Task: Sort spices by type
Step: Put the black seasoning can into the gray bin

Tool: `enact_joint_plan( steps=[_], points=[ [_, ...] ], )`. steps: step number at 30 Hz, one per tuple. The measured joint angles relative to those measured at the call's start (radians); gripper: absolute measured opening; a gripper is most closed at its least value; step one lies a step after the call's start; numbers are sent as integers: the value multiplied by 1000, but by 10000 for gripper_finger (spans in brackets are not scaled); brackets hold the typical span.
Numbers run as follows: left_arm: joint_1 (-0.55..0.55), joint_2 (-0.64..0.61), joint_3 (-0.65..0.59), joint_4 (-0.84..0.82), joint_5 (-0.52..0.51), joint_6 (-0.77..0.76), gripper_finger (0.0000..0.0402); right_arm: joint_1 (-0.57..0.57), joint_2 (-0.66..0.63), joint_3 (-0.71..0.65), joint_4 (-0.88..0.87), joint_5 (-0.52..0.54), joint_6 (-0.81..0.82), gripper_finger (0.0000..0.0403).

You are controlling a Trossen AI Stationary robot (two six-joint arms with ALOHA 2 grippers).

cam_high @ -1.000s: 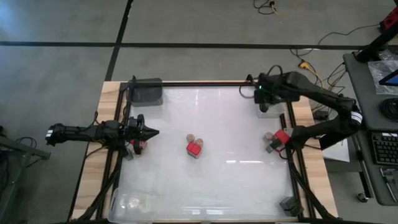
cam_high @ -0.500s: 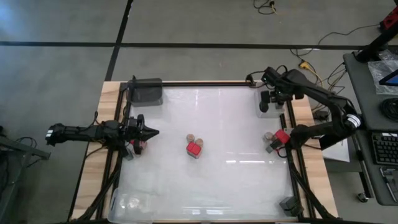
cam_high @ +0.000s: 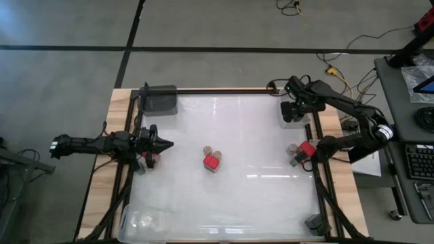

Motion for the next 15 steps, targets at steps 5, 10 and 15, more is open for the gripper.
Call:
enact_joint_plan(
  steps=[5, 10, 15],
  points=[
    [0, 0, 0, 0, 0, 0, 4, -12, 19, -4, 19, -41, -20, 134],
    [0, 0, 0, 0, 0, 0, 4, -12, 43, -8, 22, -42, -28, 137],
    [0, 0, 0, 0, 0, 0, 4, -12, 71, -10, 22, -44, -36, 131]
  ],
)
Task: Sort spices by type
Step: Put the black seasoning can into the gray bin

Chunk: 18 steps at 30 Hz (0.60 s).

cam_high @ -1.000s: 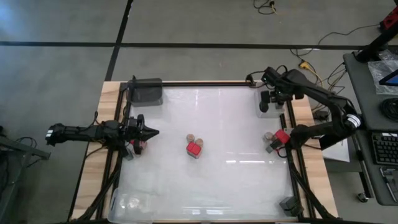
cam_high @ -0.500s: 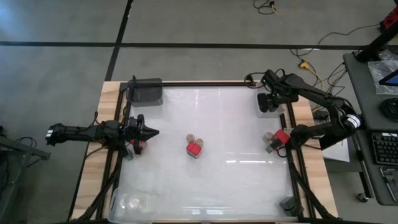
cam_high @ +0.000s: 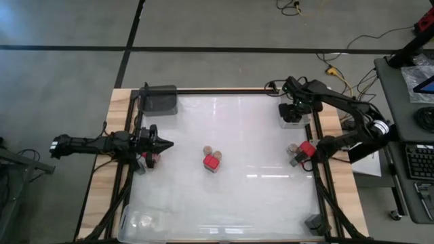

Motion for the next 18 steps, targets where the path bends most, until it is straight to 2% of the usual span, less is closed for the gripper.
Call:
enact_joint_plan(
  steps=[18],
  points=[
    [0, 0, 0, 0, 0, 0, 4, 0, 5, 0, 5, -7, 25, 150]
  ],
)
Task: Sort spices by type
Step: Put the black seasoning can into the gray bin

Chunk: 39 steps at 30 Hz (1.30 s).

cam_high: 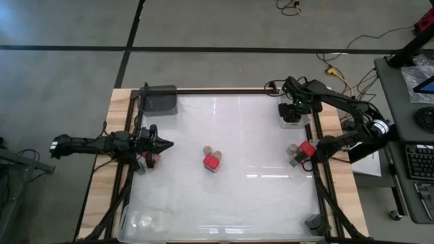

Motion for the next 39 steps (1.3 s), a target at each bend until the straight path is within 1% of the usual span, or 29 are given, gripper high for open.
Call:
enact_joint_plan(
  steps=[6, 11, 15, 20, 27, 29, 34, 39],
  points=[
    [0, 0, 0, 0, 0, 0, 4, 0, 0, 0, 0, 1, -6, 173],
    [0, 0, 0, 0, 0, 0, 4, 0, 0, 0, 0, 1, -7, 184],
    [0, 0, 0, 0, 0, 0, 4, 0, -2, 1, -1, 1, -8, 183],
    [0, 0, 0, 0, 0, 0, 4, 0, -16, 39, -11, 1, -21, 180],
    [0, 0, 0, 0, 0, 0, 4, 0, -50, 107, -104, 19, -23, 187],
    [0, 0, 0, 0, 0, 0, 4, 0, -63, 107, -135, 46, -8, 184],
    [0, 0, 0, 0, 0, 0, 4, 0, -69, 91, -211, 180, 18, 165],
    [0, 0, 0, 0, 0, 0, 4, 0, -69, 52, -167, 189, 14, 138]
  ],
)
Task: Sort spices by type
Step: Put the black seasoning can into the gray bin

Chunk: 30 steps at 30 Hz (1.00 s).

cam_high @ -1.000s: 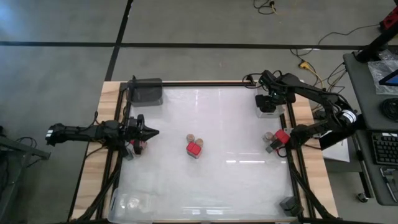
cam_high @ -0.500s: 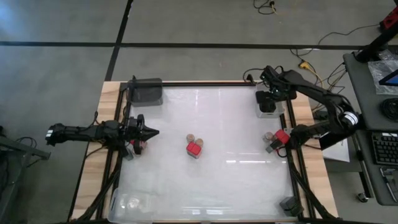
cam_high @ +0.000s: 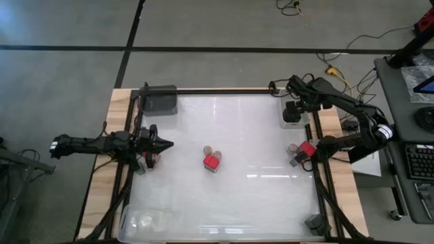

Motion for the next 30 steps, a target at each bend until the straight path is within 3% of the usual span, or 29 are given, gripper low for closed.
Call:
enact_joint_plan(
  steps=[8, 18, 30],
  points=[
    [0, 0, 0, 0, 0, 0, 4, 0, 1, -98, 86, -23, -4, 102],
    [0, 0, 0, 0, 0, 0, 4, 2, 1, -108, 107, -77, -24, 71],
    [0, 0, 0, 0, 0, 0, 4, 3, 1, -90, 69, -102, -30, 83]
  ],
)
